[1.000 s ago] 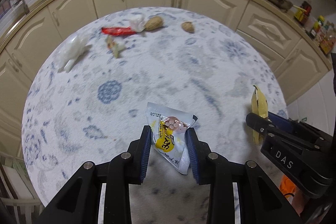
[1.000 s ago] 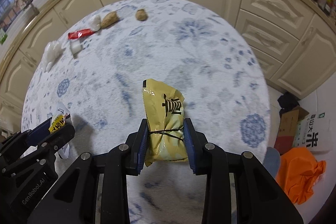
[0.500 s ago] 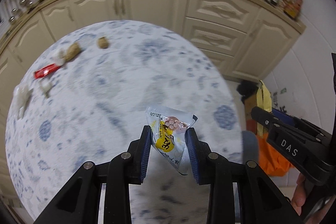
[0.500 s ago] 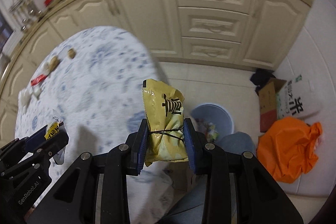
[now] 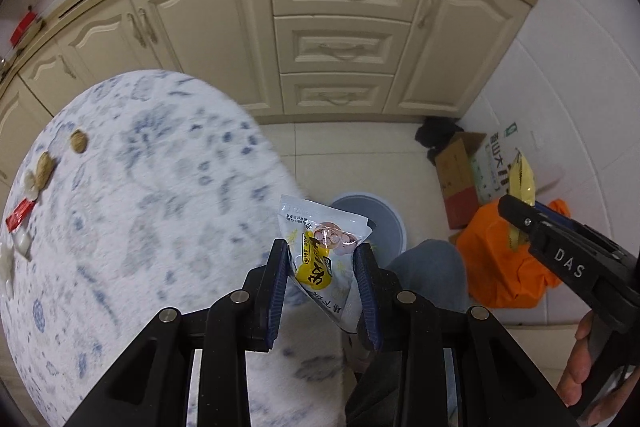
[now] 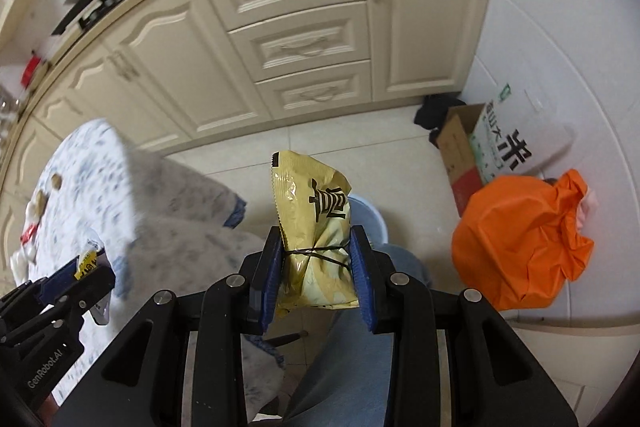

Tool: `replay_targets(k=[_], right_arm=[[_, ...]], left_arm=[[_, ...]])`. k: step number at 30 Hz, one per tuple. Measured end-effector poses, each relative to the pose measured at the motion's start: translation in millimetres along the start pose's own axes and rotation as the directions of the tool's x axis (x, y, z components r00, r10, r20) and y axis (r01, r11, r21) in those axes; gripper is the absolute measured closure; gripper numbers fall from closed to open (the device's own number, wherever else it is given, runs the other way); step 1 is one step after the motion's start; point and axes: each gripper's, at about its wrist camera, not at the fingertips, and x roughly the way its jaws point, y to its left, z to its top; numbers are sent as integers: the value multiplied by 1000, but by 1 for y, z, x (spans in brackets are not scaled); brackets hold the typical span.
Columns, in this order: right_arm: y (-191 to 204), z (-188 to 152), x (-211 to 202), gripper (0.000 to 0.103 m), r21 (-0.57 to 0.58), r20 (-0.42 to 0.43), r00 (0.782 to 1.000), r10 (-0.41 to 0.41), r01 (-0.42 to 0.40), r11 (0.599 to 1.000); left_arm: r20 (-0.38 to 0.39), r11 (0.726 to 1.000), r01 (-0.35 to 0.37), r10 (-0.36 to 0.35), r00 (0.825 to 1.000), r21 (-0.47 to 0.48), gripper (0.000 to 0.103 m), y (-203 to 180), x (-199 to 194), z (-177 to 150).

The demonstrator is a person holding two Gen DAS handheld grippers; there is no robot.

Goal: Collect trash
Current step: 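Carry the yellow-brown wrapper and white-yellow pouch over the blue bin, then open both tools to drop the wrapper and pouch into the bin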

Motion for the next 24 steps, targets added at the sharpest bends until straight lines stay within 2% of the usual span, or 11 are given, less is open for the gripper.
replay_targets(k=[11,24], right_arm=[[-22,40,24,70,-12,-1,1000,19,-19,1000],[-40,53,61,70,16,-68,998,8,-7,1000]], left_arm=[[-63,999,-31,34,997,40,74,-53,63,51],[-97,999,-22,27,995,49,73,-71,126,104]])
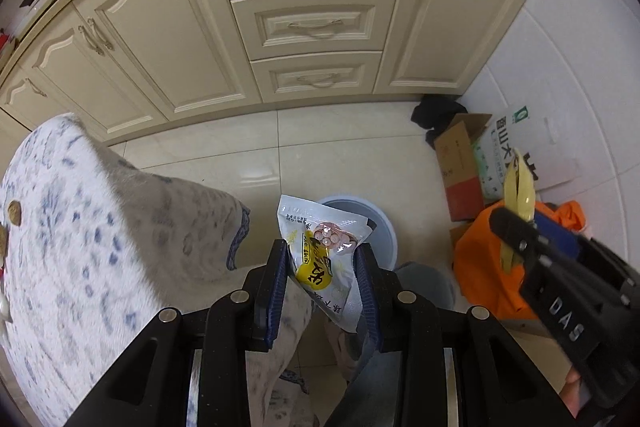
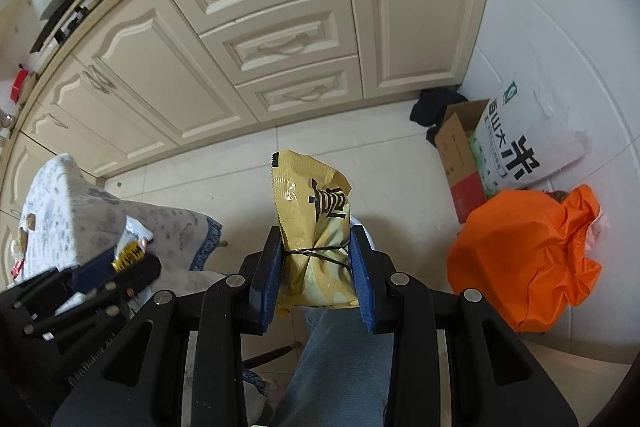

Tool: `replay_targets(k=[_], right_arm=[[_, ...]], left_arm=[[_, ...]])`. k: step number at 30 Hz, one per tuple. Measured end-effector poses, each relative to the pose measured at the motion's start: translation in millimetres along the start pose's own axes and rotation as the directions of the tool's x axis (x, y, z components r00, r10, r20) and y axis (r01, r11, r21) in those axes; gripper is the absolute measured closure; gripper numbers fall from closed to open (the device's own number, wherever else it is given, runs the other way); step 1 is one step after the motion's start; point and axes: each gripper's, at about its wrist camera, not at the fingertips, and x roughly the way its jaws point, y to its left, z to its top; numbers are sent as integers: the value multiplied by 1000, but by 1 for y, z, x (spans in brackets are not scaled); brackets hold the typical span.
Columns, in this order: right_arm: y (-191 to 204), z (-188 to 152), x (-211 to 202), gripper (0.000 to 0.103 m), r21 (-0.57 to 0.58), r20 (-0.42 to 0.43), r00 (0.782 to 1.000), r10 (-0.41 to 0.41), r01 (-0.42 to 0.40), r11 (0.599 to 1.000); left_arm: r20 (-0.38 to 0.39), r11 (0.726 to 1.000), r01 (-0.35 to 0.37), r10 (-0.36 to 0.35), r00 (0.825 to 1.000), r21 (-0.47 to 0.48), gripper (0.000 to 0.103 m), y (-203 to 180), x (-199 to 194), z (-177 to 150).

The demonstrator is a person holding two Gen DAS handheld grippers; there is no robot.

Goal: Collect trash
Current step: 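Open both tools to drop the wrapper and pouch into the bin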

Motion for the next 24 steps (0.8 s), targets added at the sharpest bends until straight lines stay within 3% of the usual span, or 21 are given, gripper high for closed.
replay_targets(k=[3,5,6,15,24], right_arm=[[-3,-2,10,70,10,-31,1000,5,-5,1000],[-5,-2,16,70,18,-48,999,5,-4,1000],[-6,-2,19,70,22,-55,998,5,-4,1000],[-3,-4,31,70,18,-97,995,0,1,1000],[17,-3,35,70,-29,-109,994,30,-33,999]], left_arm=[[-10,999,-31,31,999,18,54,-4,10,5],[-9,997,-72,73,997,26,34,-7,14,6],[-4,995,-92,92,996,27,32,-8,17,7],[-54,997,-77,76,996,-20,32,0,35,11],[-48,994,-80,76,996,-73,32,23,16,1]])
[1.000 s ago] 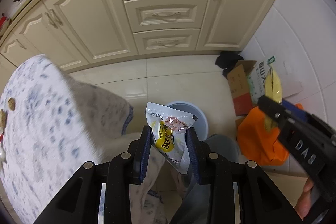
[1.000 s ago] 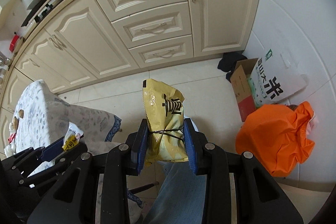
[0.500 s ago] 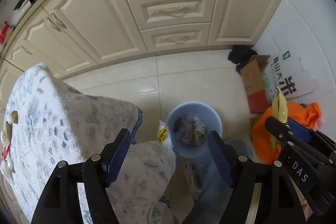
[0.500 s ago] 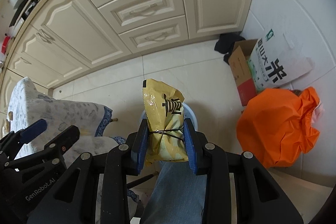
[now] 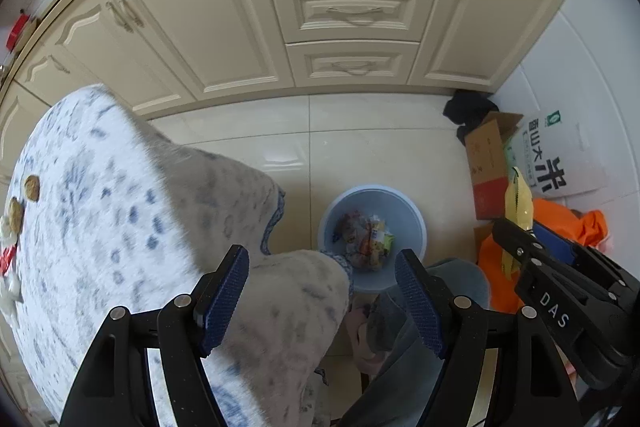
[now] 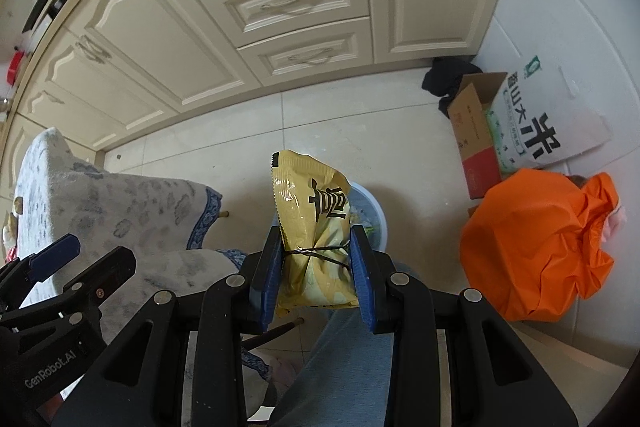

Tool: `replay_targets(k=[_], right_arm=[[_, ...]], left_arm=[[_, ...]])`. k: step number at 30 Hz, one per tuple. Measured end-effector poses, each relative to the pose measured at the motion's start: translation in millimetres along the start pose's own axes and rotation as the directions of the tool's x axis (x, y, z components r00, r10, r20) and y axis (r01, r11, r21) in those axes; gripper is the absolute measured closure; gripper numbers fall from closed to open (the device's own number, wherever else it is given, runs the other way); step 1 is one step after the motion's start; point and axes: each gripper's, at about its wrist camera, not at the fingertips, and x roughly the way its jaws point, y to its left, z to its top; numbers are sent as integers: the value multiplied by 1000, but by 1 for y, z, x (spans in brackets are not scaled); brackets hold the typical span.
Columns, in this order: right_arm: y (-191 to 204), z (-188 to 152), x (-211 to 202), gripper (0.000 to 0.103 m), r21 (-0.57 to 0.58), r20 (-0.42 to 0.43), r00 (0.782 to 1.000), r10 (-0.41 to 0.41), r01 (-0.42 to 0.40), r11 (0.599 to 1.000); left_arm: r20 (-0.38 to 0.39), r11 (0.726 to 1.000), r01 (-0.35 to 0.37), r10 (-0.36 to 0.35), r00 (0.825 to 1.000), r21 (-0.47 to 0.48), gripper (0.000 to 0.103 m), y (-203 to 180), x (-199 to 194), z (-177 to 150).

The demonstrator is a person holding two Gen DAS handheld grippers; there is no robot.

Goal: Collect trash
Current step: 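Open both tools to drop the wrapper and pouch into the bin, then move both open tools back over the table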

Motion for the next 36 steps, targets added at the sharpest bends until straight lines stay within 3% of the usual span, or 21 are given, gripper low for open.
replay_targets(k=[5,7,9,36], right_arm=[[15,1,-3,68,-30,15,1000,19,-19,999],[20,1,-7,58,-42,21,1000,23,-22,999],[23,1,-9,39,-49,29,999,19,-17,999],[14,-23,-40,38,-8,42,999,-31,31,999]], left_arm=[[5,999,34,-34,999,-27,32,10,-10,-7],[11,999,38,-37,999,-31,32,15,-16,-10],[15,999,38,-38,999,-32,32,17,-19,-12],[69,997,70,-69,995,-20,32,23,-64,-44]])
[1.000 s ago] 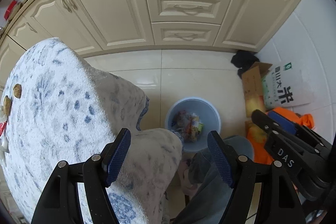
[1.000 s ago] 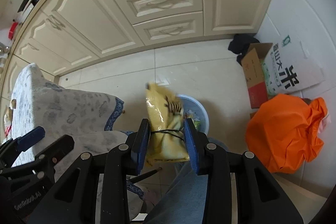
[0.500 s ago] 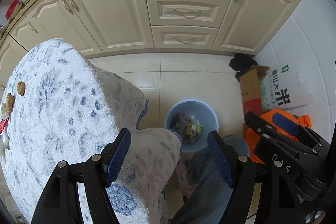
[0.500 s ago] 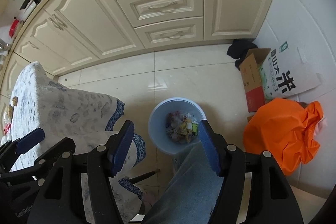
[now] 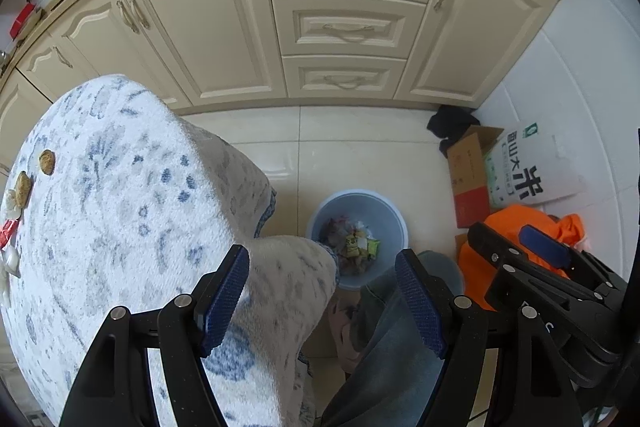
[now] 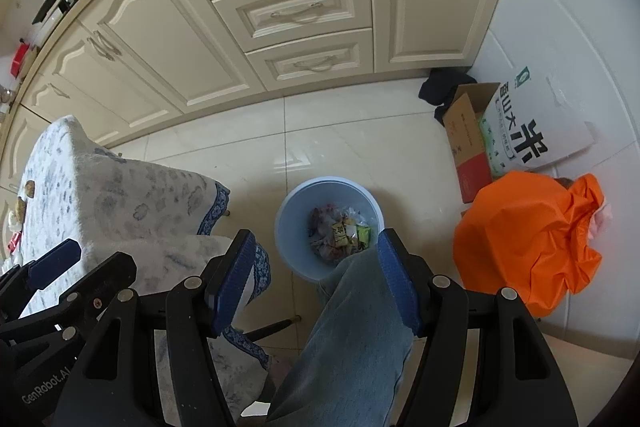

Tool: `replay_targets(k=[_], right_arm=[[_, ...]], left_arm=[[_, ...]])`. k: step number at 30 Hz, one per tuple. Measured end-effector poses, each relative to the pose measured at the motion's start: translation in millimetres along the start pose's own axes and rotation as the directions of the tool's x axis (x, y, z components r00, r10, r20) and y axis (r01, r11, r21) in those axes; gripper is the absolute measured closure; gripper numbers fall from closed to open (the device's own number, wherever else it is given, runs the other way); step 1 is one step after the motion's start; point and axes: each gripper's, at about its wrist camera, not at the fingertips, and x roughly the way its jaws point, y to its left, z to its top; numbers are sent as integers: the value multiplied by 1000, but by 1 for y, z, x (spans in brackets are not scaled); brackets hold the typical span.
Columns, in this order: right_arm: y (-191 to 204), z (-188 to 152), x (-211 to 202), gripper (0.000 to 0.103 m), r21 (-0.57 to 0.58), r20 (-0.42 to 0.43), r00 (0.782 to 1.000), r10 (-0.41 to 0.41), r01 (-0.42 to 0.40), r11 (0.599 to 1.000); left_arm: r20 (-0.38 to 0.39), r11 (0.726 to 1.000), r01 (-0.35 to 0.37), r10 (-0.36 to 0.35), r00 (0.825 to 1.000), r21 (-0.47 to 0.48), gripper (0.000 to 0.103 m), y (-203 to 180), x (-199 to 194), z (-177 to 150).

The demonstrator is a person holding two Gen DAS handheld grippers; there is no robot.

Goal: Collect trash
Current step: 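Move both open tools back over the table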

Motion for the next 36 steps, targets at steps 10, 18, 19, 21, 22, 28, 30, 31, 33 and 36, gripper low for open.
replay_targets(k=[10,18,19,21,22,28,30,31,33,36], right_arm=[[17,-16,-32,38,-17,56,998,7,-6,1000],[62,-31,-51,38,-97,85,995,56,-48,994],[71,-34,-53,38,-115,86,994,63,-53,992],[86,-38,-55,37,-144,88,994,72,-59,988],[93,-40,-56,35,-157,89,993,77,-63,986],[140,-56,-68,24,-257,109,987,120,-88,962],[156,-61,-68,24,-289,105,985,136,-100,952],[167,-64,-68,24,-307,100,985,144,-107,946],[184,-69,-67,23,-334,90,984,155,-116,935],[214,-78,-64,23,-388,70,983,170,-130,912]], left_arm=[[67,999,11,-9,998,-34,31,29,-43,-37],[118,993,-14,28,993,-119,30,74,-85,-80],[122,991,-19,36,992,-134,30,79,-90,-84],[130,986,-24,46,990,-162,30,91,-100,-94],[136,983,-25,50,989,-179,30,99,-105,-100],[169,962,-43,92,981,-271,24,139,-136,-130],[174,951,-48,106,979,-306,23,156,-146,-143],[175,947,-51,111,978,-319,23,164,-149,-146],[173,934,-61,130,976,-353,22,184,-155,-156],[165,912,-76,154,974,-404,22,214,-162,-168]])
